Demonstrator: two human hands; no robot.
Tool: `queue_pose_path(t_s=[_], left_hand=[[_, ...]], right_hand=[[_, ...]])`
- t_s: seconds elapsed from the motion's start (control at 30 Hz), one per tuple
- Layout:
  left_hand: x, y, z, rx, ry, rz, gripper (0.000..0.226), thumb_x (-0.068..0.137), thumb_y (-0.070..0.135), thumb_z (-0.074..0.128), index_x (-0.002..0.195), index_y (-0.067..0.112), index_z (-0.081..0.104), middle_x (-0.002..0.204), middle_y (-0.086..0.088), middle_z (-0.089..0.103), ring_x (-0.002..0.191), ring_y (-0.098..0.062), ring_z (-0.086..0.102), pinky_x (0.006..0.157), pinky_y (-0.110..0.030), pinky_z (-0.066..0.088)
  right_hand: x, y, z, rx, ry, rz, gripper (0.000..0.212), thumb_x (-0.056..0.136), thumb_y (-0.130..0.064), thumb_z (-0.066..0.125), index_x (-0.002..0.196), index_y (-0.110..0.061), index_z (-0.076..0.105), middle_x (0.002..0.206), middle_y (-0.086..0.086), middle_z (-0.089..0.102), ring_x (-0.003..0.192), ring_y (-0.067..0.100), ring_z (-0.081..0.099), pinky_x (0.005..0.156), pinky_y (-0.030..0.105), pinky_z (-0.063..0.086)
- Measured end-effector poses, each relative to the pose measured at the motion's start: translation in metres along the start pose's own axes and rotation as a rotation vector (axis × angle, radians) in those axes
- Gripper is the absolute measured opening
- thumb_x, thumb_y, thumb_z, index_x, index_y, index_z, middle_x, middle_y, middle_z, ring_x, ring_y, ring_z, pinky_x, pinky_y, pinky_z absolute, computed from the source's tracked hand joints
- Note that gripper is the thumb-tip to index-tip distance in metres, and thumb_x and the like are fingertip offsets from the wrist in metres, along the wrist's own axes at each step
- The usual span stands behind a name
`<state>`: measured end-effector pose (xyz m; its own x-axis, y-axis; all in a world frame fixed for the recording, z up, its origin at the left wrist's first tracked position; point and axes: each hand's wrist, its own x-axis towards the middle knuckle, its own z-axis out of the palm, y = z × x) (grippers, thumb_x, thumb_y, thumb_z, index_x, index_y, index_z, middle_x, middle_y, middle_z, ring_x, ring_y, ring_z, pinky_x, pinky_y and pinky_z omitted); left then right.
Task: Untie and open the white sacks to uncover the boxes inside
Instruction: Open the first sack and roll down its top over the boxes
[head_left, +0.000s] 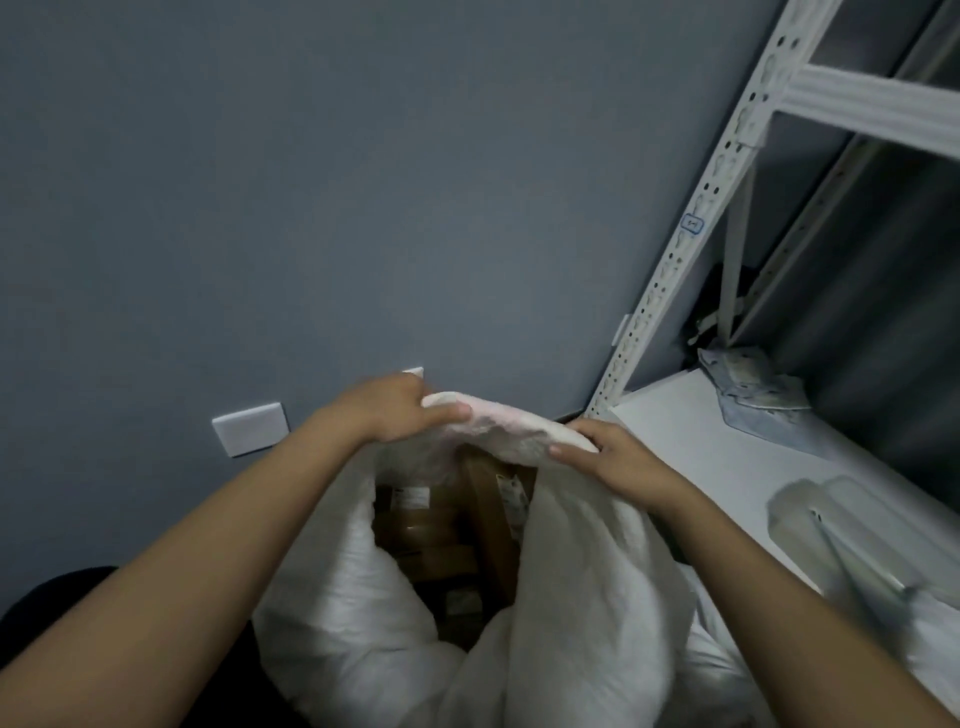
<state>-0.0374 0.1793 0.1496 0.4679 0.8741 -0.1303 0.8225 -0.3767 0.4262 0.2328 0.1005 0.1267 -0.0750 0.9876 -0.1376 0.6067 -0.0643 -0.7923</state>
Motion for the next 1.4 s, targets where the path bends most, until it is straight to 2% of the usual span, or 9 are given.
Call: queue_pose_path(t_s=[0.17,0.37,0.57,0.67,0.9,1.0,1.13,1.3,1.4], left_hand=[[0.020,0.044,0.032,-0.015,0.011,0.276,0.047,0.092,0.057,0.044,0.112,0.017,0.058,0.110,-0.004,0.063,0.098,-0.021,0.057,0.082,-0.035,0.046],[0.043,0.030,0.012,-0.207,0.024,0.045,0.044,0.096,0.048,0.044,0.070,0.015,0.056,0.071,-0.002,0.058,0.076,-0.023,0.056,0.063,-0.031,0.036],[0.047,0.070,0.015,0.076,0.112,0.282,0.056,0.090,0.059,0.044,0.133,0.022,0.046,0.136,-0.006,0.050,0.126,-0.027,0.043,0.101,-0.040,0.037],[0.056,0.092,0.032,-0.041,0.080,0.447,0.036,0.097,0.048,0.039,0.096,0.018,0.057,0.097,-0.002,0.060,0.099,-0.026,0.056,0.086,-0.040,0.043],[0.083,0.093,0.018,-0.078,0.185,0.207,0.043,0.098,0.046,0.038,0.066,0.018,0.043,0.071,0.000,0.054,0.081,-0.028,0.056,0.066,-0.032,0.032],[0.084,0.101,0.014,0.021,0.226,0.221,0.039,0.097,0.052,0.036,0.099,0.020,0.057,0.115,-0.007,0.062,0.112,-0.028,0.053,0.086,-0.035,0.039],[0.073,0.133,0.021,-0.016,0.061,0.455,0.053,0.098,0.050,0.034,0.147,0.032,0.029,0.151,0.005,0.035,0.141,-0.017,0.027,0.116,-0.042,0.015],[0.077,0.161,0.020,-0.122,-0.046,0.405,0.025,0.101,0.037,0.035,0.093,0.022,0.053,0.088,0.007,0.056,0.108,-0.024,0.052,0.086,-0.030,0.032],[0.081,0.167,0.026,0.043,0.017,0.353,0.033,0.102,0.040,0.030,0.085,0.017,0.047,0.089,0.003,0.052,0.105,-0.025,0.046,0.085,-0.034,0.027]], right_hand=[[0.002,-0.010,-0.009,0.443,-0.198,0.139,0.040,0.079,-0.017,0.076,0.116,-0.015,0.062,0.106,0.007,0.068,0.098,0.020,0.064,0.089,0.033,0.050],[-0.024,0.018,-0.021,-0.056,0.036,0.019,0.012,0.088,-0.031,0.067,0.096,-0.022,0.068,0.088,-0.015,0.065,0.083,0.008,0.061,0.074,0.021,0.046],[-0.023,-0.005,-0.024,0.422,0.009,0.161,0.037,0.096,-0.043,0.049,0.109,-0.014,0.069,0.104,0.008,0.072,0.099,0.023,0.068,0.089,0.032,0.052],[-0.026,-0.011,-0.037,0.638,-0.047,0.213,0.033,0.094,-0.035,0.057,0.116,-0.013,0.065,0.111,0.014,0.070,0.103,0.027,0.067,0.092,0.037,0.052],[-0.035,0.018,-0.036,0.042,0.354,0.104,0.032,0.091,-0.039,0.060,0.083,-0.008,0.063,0.076,0.009,0.063,0.071,0.028,0.059,0.069,0.040,0.048],[-0.029,0.001,-0.036,0.199,0.458,0.145,0.040,0.097,-0.036,0.051,0.086,0.000,0.061,0.074,0.010,0.062,0.070,0.026,0.059,0.068,0.036,0.047],[-0.021,-0.020,-0.046,0.996,0.238,0.211,0.037,0.098,-0.030,0.052,0.120,-0.001,0.062,0.114,0.022,0.067,0.101,0.032,0.066,0.095,0.044,0.050],[-0.031,-0.003,-0.047,1.236,0.349,0.154,0.059,0.090,-0.019,0.063,0.142,-0.022,0.035,0.115,0.010,0.065,0.106,0.023,0.066,0.090,0.041,0.052],[-0.055,0.011,-0.032,1.079,0.440,0.189,0.043,0.093,-0.015,0.059,0.132,-0.026,0.044,0.111,0.004,0.064,0.102,0.022,0.065,0.088,0.039,0.053]])
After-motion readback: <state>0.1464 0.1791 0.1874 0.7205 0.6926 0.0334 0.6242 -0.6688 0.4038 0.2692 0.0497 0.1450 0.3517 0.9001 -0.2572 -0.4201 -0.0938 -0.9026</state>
